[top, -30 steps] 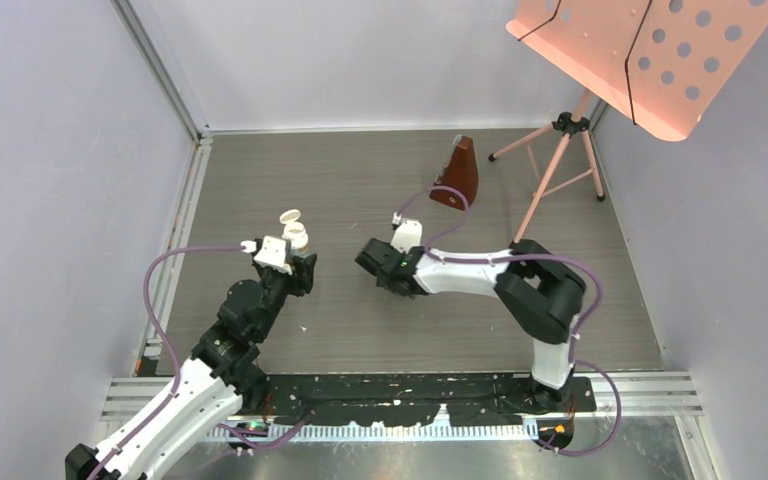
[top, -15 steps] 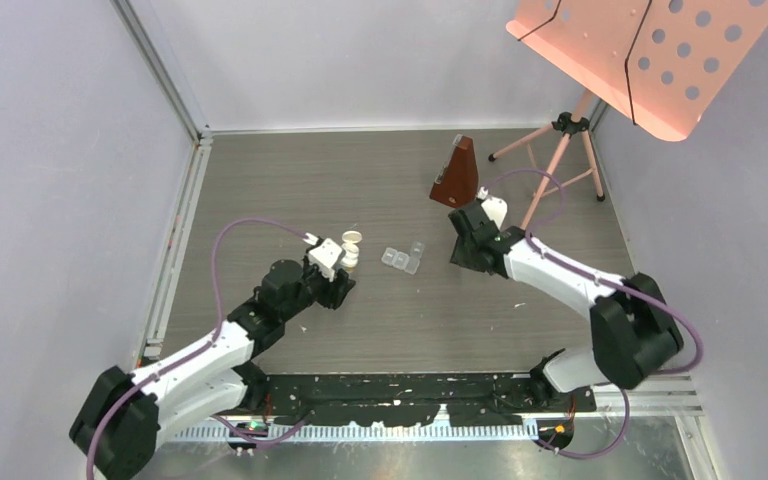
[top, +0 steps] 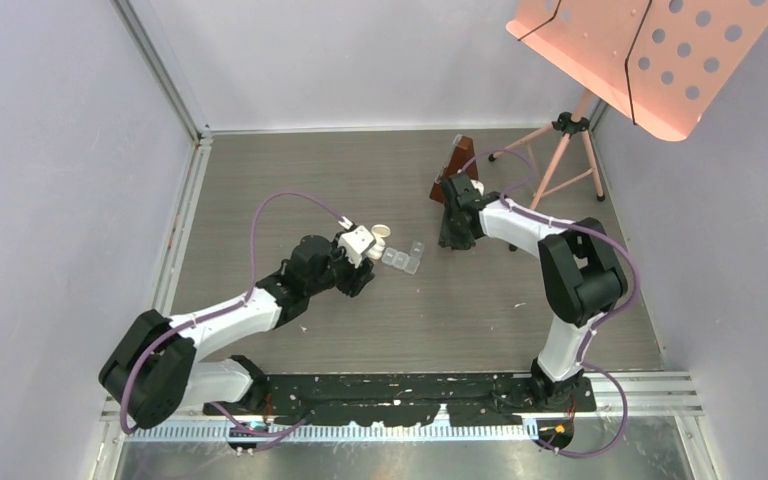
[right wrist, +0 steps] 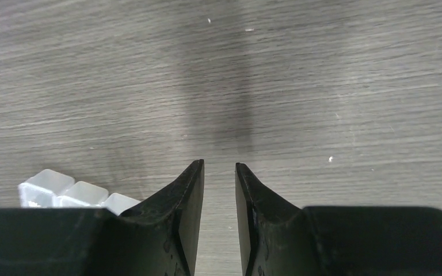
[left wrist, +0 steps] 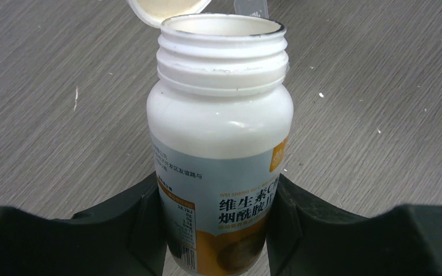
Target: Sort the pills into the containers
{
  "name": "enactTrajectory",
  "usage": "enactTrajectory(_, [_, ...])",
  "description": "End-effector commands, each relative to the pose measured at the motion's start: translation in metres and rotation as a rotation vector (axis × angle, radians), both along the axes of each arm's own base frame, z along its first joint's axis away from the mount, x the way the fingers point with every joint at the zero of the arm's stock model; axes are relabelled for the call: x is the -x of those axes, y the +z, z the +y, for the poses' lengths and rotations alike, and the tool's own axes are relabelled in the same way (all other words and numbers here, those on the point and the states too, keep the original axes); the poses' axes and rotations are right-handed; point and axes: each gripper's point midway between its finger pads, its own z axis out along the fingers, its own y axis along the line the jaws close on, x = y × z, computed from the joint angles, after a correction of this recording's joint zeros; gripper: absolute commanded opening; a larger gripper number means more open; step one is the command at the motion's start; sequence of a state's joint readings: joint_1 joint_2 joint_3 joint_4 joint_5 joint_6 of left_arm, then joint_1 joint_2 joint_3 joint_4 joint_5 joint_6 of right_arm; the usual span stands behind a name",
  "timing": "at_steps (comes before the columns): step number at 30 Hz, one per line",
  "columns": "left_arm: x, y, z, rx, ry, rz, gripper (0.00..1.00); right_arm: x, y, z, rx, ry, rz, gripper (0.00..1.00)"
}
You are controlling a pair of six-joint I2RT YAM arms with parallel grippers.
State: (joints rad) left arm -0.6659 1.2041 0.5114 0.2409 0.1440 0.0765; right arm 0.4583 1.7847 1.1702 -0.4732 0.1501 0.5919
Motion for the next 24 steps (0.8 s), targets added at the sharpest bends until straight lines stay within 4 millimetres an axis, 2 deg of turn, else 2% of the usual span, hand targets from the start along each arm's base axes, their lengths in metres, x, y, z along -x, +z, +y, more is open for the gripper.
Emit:
enactTrajectory(1, [-0.012,0.024,-0.018,0.052,-0.046,-0.076,0.00,-0.002,-0.005,0.019,-0.076,0.091,0.021,0.33])
enactTrajectory(6, [-0.012,0.015,-0.018,0.079,-0.021,-0.058,0.00,0.009,-0.015,0.039,-0.175,0.166,0.041,0.32])
enactTrajectory(11, [-0.011,0.006,-0.017,0.098,-0.001,-0.043,0.00,0.019,-0.022,0.051,-0.192,0.219,0.047,0.30])
enactTrajectory(17, [-0.002,-0.001,-0.017,0.101,-0.027,-0.015,0.00,0.041,-0.029,0.065,-0.217,0.242,0.063,0.28])
enactTrajectory(24, [0.007,-0.015,-0.009,0.062,-0.033,-0.001,0.00,0.057,-0.014,0.064,-0.250,0.247,0.027,0.28])
